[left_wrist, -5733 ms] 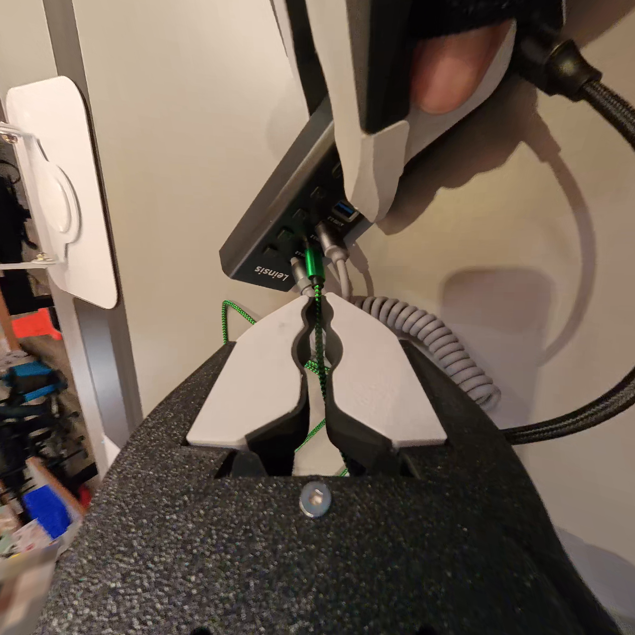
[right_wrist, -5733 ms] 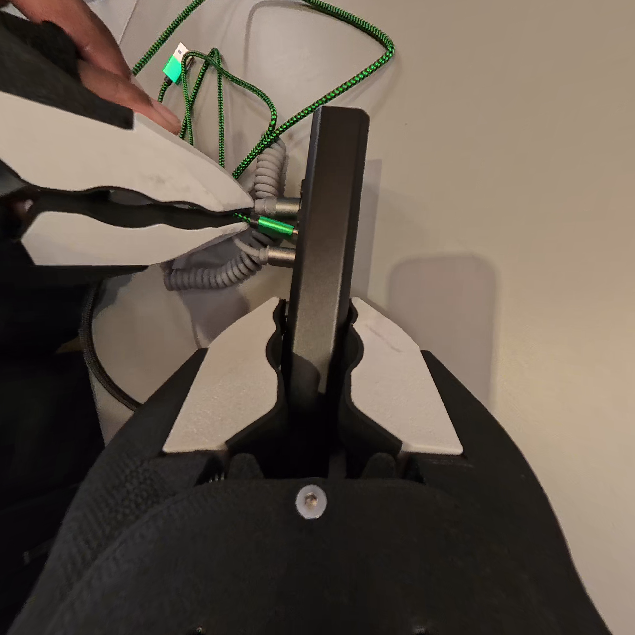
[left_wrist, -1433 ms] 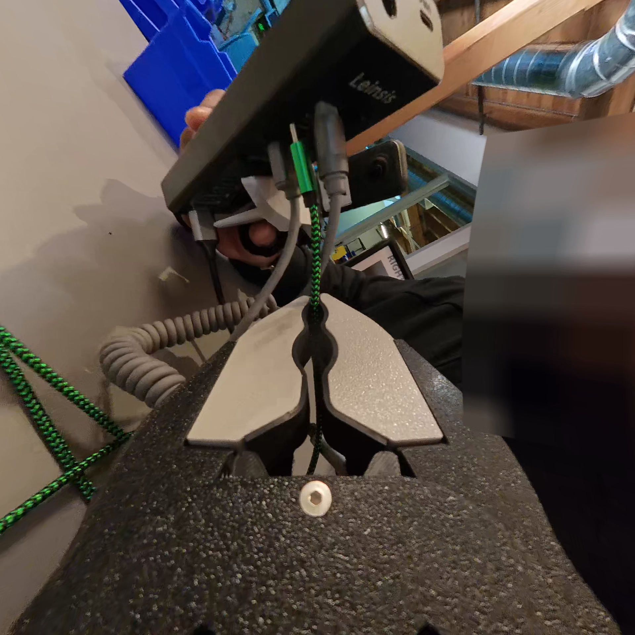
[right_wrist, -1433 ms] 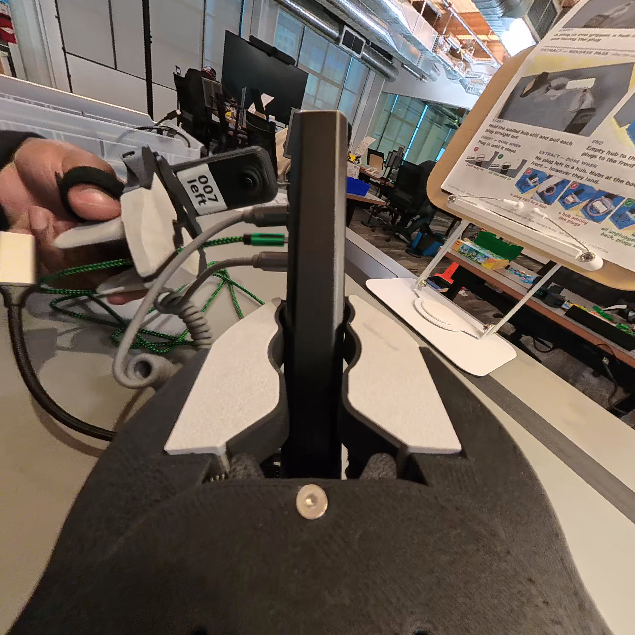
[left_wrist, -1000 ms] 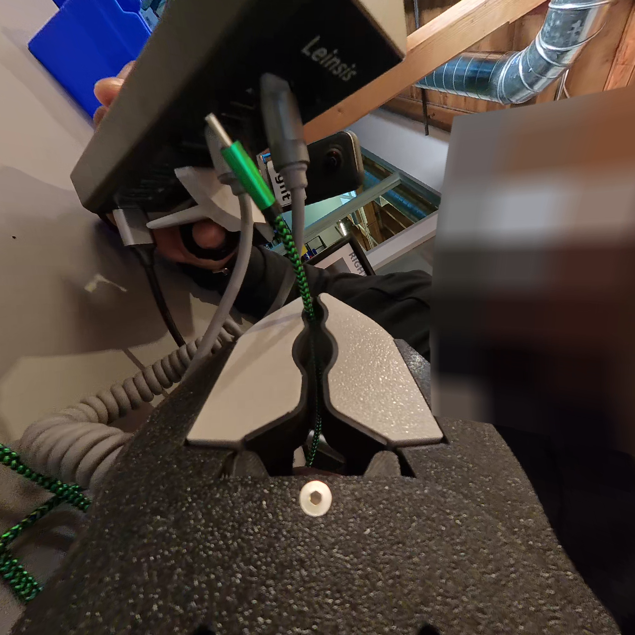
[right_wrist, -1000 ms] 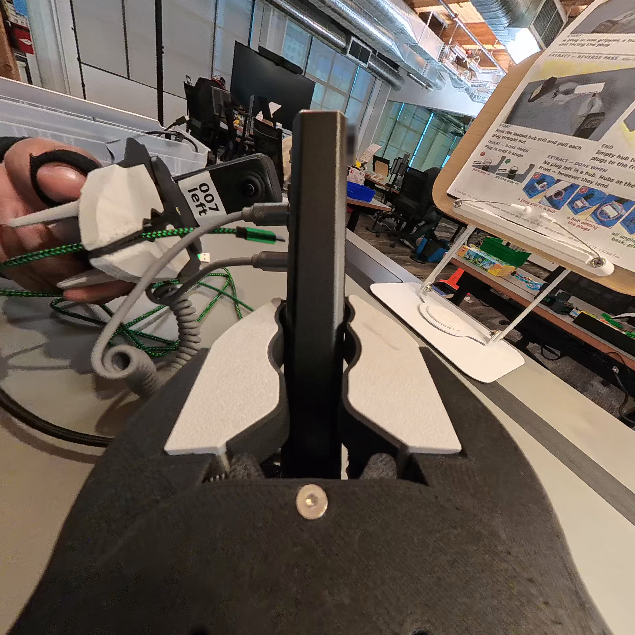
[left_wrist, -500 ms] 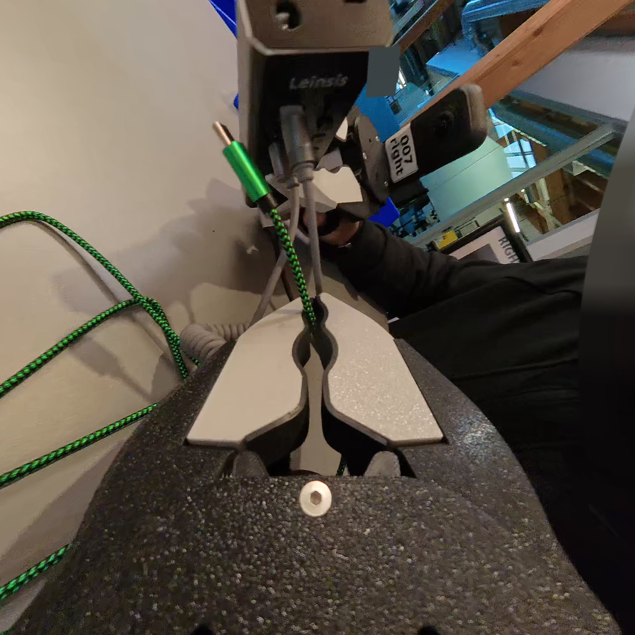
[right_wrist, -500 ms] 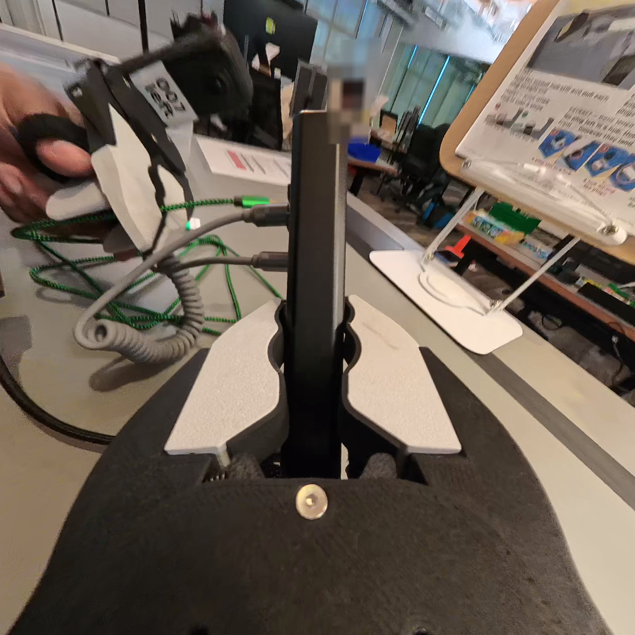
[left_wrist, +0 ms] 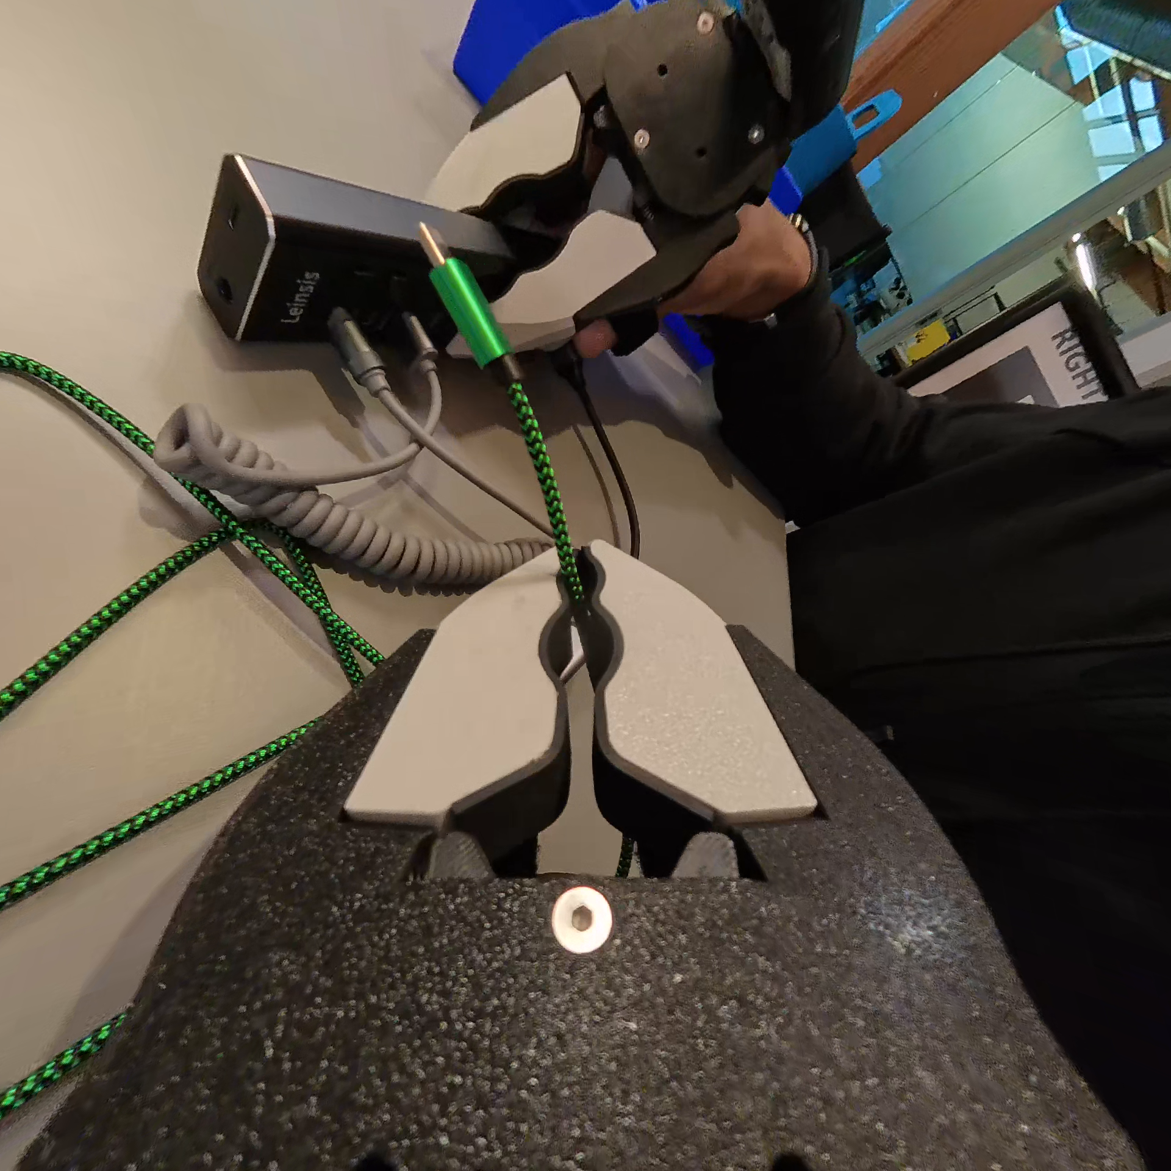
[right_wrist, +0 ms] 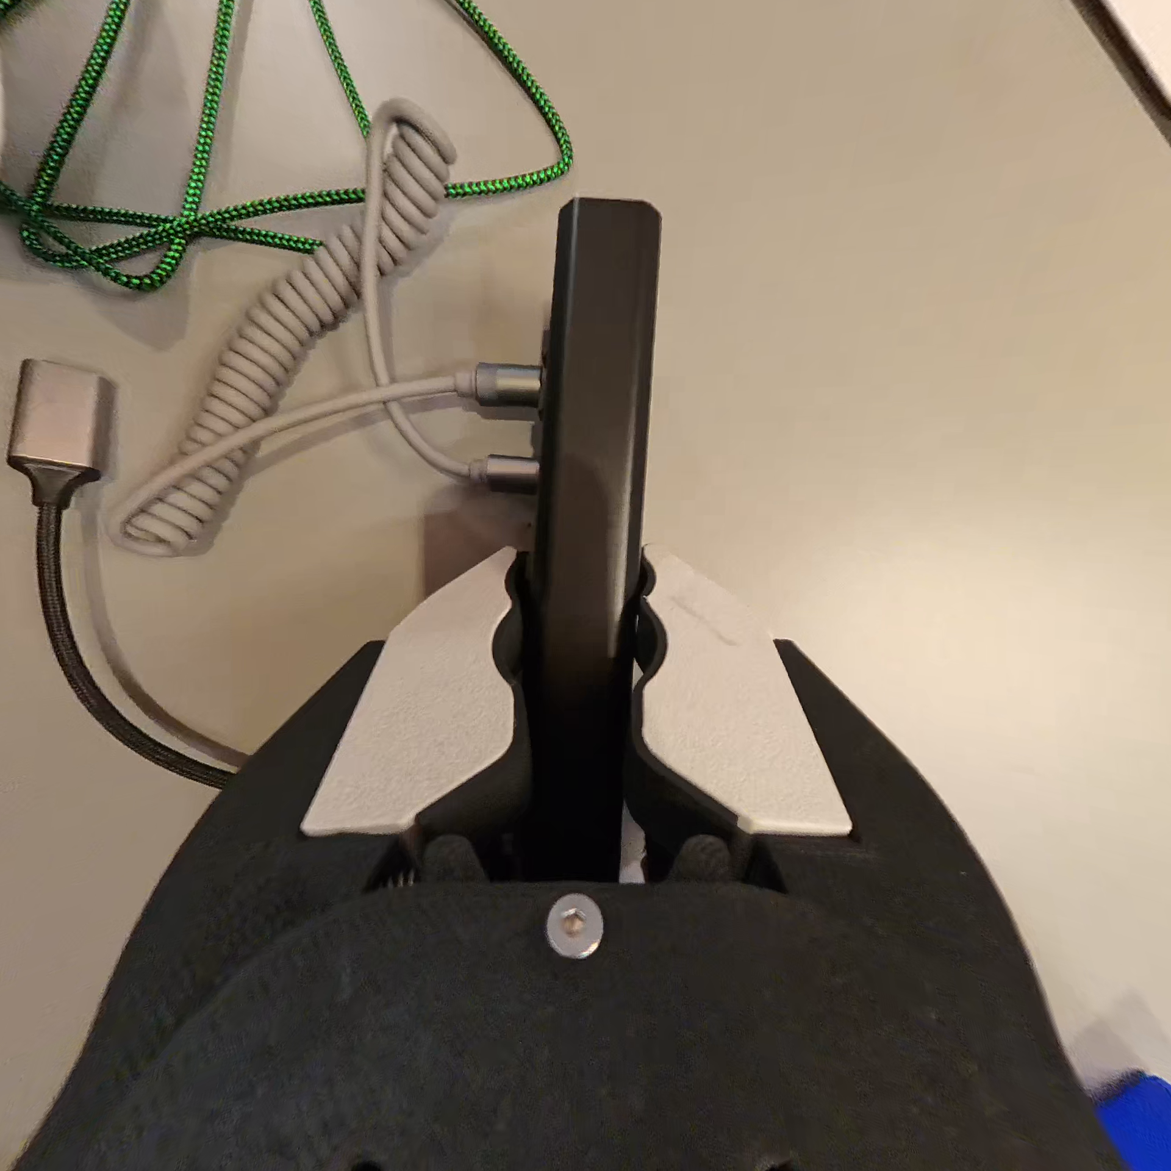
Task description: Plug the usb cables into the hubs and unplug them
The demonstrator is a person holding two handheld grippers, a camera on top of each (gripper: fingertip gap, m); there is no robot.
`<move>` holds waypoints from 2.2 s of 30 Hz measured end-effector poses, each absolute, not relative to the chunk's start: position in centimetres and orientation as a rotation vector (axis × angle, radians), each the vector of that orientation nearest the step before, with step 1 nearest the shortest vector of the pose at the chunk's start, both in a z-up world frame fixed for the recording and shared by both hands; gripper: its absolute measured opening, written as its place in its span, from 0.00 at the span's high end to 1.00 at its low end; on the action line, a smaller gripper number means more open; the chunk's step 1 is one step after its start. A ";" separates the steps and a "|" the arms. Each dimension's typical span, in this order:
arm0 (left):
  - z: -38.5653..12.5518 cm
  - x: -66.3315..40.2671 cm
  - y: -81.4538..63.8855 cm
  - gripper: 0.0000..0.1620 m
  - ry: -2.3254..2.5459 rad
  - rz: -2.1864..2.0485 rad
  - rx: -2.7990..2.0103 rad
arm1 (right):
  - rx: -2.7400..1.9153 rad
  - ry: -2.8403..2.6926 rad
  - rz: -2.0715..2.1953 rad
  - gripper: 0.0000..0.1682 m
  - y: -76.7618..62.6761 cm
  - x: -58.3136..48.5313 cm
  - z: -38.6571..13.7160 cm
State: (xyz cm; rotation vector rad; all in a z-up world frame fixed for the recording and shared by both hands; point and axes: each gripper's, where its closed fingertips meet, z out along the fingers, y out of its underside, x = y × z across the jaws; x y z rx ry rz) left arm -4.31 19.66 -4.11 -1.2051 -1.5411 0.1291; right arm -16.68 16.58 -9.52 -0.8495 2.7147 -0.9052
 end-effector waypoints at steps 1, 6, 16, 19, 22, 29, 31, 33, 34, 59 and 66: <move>-4.3 -4.3 19.9 1.00 -1.542 0.123 -1.218 | -0.870 2.709 -0.927 0.82 16.6 -16.6 -9.3; -4.2 -4.6 20.8 1.00 -1.516 0.098 -1.230 | -0.977 2.659 -1.119 0.72 16.5 -16.3 -5.8; -2.1 -5.3 23.6 1.00 -1.341 -0.082 -1.077 | -1.432 2.129 -1.905 0.78 16.9 -10.8 1.5; -2.3 -5.5 24.0 1.00 -1.341 -0.103 -1.074 | -1.569 2.045 -2.004 0.78 17.3 -9.9 1.4; -2.4 -5.5 24.5 1.00 -1.334 -0.128 -1.078 | -1.684 2.010 -2.062 0.78 17.4 -9.2 1.0; -2.6 -5.5 25.1 1.00 -1.332 -0.151 -1.095 | -1.883 1.967 -2.144 0.85 17.5 -8.0 0.3; -2.7 -5.4 25.2 1.00 -1.335 -0.146 -1.114 | -1.945 1.996 -2.137 0.91 17.2 -8.1 -0.2; -2.9 -5.4 24.8 1.00 -1.363 -0.100 -1.144 | -1.974 2.009 -2.112 0.95 17.2 -8.1 -0.7; -2.9 -5.4 24.4 1.00 -1.385 -0.066 -1.163 | -1.975 2.020 -2.098 0.96 17.2 -8.2 -0.8; -0.4 -3.8 20.4 0.79 -1.188 1.046 -2.061 | -1.429 2.263 -1.060 0.98 20.6 -7.5 -4.9; 0.2 -4.4 22.5 0.79 -1.120 1.039 -2.121 | -1.444 2.278 -0.964 0.98 21.3 -6.8 -5.3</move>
